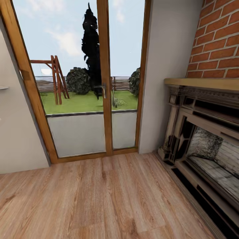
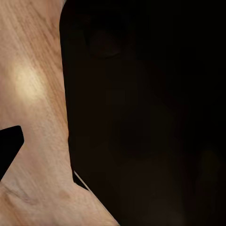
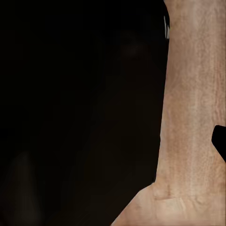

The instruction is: Turn on the radio receiver that's on the table in the living room.

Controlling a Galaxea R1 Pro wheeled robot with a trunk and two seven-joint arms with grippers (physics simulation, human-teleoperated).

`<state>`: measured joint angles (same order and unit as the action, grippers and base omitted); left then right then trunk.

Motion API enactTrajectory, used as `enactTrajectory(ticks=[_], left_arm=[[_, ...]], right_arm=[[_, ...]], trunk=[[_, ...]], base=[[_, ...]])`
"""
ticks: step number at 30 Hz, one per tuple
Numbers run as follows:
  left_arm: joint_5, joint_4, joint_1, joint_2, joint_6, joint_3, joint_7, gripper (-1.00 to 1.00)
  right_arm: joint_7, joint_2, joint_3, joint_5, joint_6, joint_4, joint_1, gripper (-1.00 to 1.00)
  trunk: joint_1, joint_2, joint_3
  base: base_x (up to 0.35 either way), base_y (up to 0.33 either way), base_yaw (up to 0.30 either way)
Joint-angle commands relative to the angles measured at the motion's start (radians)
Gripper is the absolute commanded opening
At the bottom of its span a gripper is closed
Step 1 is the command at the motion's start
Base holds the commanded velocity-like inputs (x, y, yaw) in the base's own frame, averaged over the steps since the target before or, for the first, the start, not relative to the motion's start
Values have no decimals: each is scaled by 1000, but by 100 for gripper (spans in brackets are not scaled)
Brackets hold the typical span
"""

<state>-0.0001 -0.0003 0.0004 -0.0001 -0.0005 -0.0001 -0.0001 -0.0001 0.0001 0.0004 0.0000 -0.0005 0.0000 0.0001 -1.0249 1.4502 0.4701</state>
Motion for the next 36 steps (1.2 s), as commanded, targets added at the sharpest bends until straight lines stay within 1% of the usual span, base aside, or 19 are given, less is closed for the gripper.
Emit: enactTrajectory(ticks=[1,7,11,14,19,23,24,28,30,31,32,33,34,35,36], left_arm=[[-1,-3,6,-6,-5,-2,-1,100],[1,-3,39,-39,-6,-1,-1,100],[1,-3,41,-62,-6,-1,-1,100],[2,-3,41,-75,-6,0,-1,100],[2,-3,41,-76,-6,-1,-1,100],[2,-3,41,-78,-6,0,-2,100],[3,-3,41,-79,-6,0,-3,100],[5,-17,41,-101,-15,-4,-1,100],[4,-28,41,-106,-15,-4,3,100],[3,-108,41,-106,-13,-4,6,100],[3,-149,41,-105,-10,-4,10,100],[2,-171,41,-104,-7,-4,13,100],[2,-215,41,-103,2,-4,23,100],[2,-278,41,-101,27,-4,45,100],[2,-320,41,-100,49,-4,63,100]], right_arm=[[-1,6,5,1,-5,-6,-6,100],[-1,39,2,1,-6,-9,-38,100],[-1,60,1,0,-6,-9,-41,100],[-1,60,0,0,-6,-8,-41,100],[-1,60,-1,1,-7,-9,-42,100],[-1,60,2,1,-17,-30,-42,100],[-1,57,3,1,-19,-35,-42,100],[-1,35,4,6,-21,-58,-44,100],[3,24,4,10,-21,-69,-48,100],[5,-35,3,12,-19,-348,-49,100],[6,-49,3,13,-17,-392,-51,100],[6,-55,3,14,-15,-413,-53,100],[7,-66,3,14,-13,-453,-54,100],[6,-77,3,16,-10,-501,-60,100],[6,-82,3,19,-8,-523,-70,100]], trunk=[[0,0,0],[0,0,0],[0,0,0],[0,0,0],[0,0,0],[0,0,0],[0,0,0],[0,0,0],[0,0,0],[0,0,0],[0,0,0],[0,0,0],[0,0,0],[0,0,0],[0,0,0]], base=[[0,0,0],[0,0,0],[0,0,0],[0,0,0],[0,0,0],[0,0,0],[0,0,0],[0,0,0],[0,0,0],[0,0,0],[0,0,0],[0,0,0],[0,0,0],[0,0,0],[0,0,0]])
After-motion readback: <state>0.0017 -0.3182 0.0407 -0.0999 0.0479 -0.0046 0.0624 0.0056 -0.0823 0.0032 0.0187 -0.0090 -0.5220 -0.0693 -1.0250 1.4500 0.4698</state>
